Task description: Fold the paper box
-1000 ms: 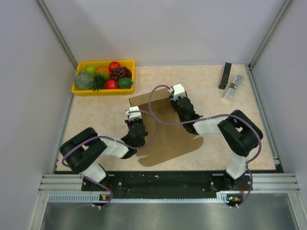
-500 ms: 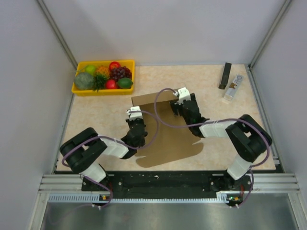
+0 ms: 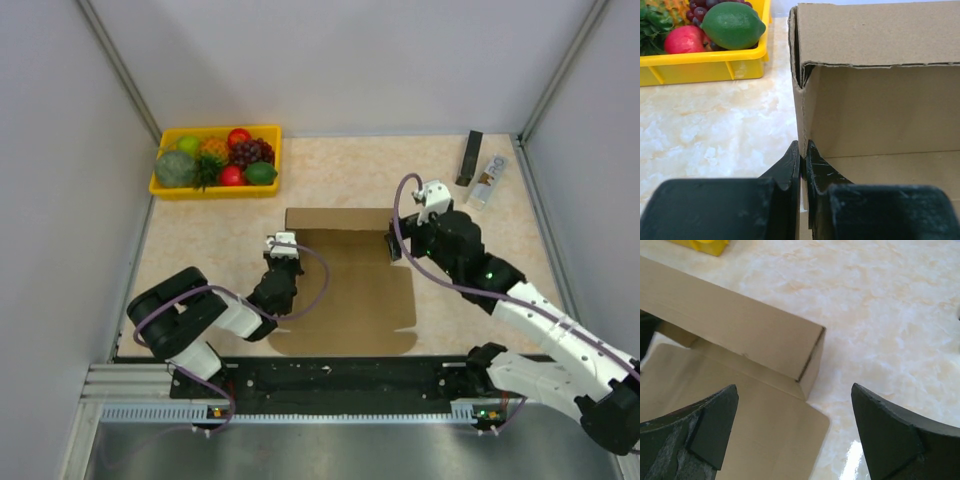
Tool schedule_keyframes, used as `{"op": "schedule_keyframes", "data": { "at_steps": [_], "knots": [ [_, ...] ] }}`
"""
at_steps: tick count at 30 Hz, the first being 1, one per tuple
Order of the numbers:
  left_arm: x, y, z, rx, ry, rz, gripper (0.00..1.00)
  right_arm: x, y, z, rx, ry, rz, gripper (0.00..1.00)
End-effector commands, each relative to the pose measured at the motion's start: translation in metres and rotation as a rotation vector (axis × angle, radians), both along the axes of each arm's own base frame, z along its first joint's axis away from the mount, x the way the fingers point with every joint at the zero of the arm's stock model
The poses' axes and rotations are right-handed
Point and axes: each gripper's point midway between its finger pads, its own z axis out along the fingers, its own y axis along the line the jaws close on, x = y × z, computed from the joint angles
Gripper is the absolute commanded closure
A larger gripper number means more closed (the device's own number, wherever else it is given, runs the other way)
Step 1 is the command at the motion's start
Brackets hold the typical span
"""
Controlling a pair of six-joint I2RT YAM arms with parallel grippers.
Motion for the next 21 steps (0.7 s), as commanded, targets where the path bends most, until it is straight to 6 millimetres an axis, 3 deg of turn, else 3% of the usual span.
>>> {"op": "schedule_keyframes", "data": {
  "at_steps": [1, 3, 4, 5, 6, 7, 8, 9, 10, 12, 13, 16, 21],
  "knots": [
    [-0.001, -0.011, 0.024, -0.086, -0.095, -0.1, 1.0, -0.018, 0.018, 0.046, 0.046, 0.112, 0.125, 0.06],
    [-0.001, -0.016, 0.025, -0.09, -0.104, -0.154, 1.0, -0.014, 0.039, 0.047, 0.078, 0.18, 0.21, 0.02],
    [-0.001, -0.017, 0.023, -0.091, -0.1, -0.171, 1.0, -0.004, 0.043, 0.066, 0.105, 0.17, 0.222, 0.02],
    [-0.001, -0.019, 0.024, -0.103, -0.099, -0.19, 1.0, -0.001, 0.05, 0.067, 0.112, 0.193, 0.251, 0.02],
    [-0.001, -0.025, 0.024, -0.103, -0.102, -0.249, 1.0, 0.003, 0.066, 0.053, 0.087, 0.247, 0.334, 0.01],
    [-0.001, -0.03, 0.022, -0.103, -0.097, -0.278, 1.0, 0.011, 0.074, 0.067, 0.083, 0.224, 0.367, 0.01],
    [-0.001, -0.033, 0.022, -0.1, -0.095, -0.309, 1.0, 0.014, 0.078, 0.062, 0.059, 0.241, 0.389, 0.01],
    [-0.001, -0.04, 0.022, -0.094, -0.096, -0.358, 1.0, 0.024, 0.087, 0.042, 0.024, 0.289, 0.424, 0.01],
    [0.0, -0.044, 0.02, -0.082, -0.088, -0.381, 1.0, 0.032, 0.091, 0.047, 0.032, 0.291, 0.445, 0.01],
    [0.003, -0.047, 0.019, -0.071, -0.08, -0.405, 1.0, 0.027, 0.108, 0.036, 0.058, 0.366, 0.559, 0.02],
    [0.002, -0.056, 0.018, -0.058, -0.07, -0.454, 1.0, 0.032, 0.114, 0.021, 0.058, 0.406, 0.572, 0.02],
    [0.006, -0.061, 0.017, -0.031, -0.057, -0.474, 1.0, 0.034, 0.122, 0.003, 0.077, 0.472, 0.593, 0.06],
    [0.021, -0.044, 0.013, -0.029, -0.04, -0.331, 1.0, 0.027, 0.127, -0.008, 0.143, 0.531, 0.571, 0.12]
  ]
}}
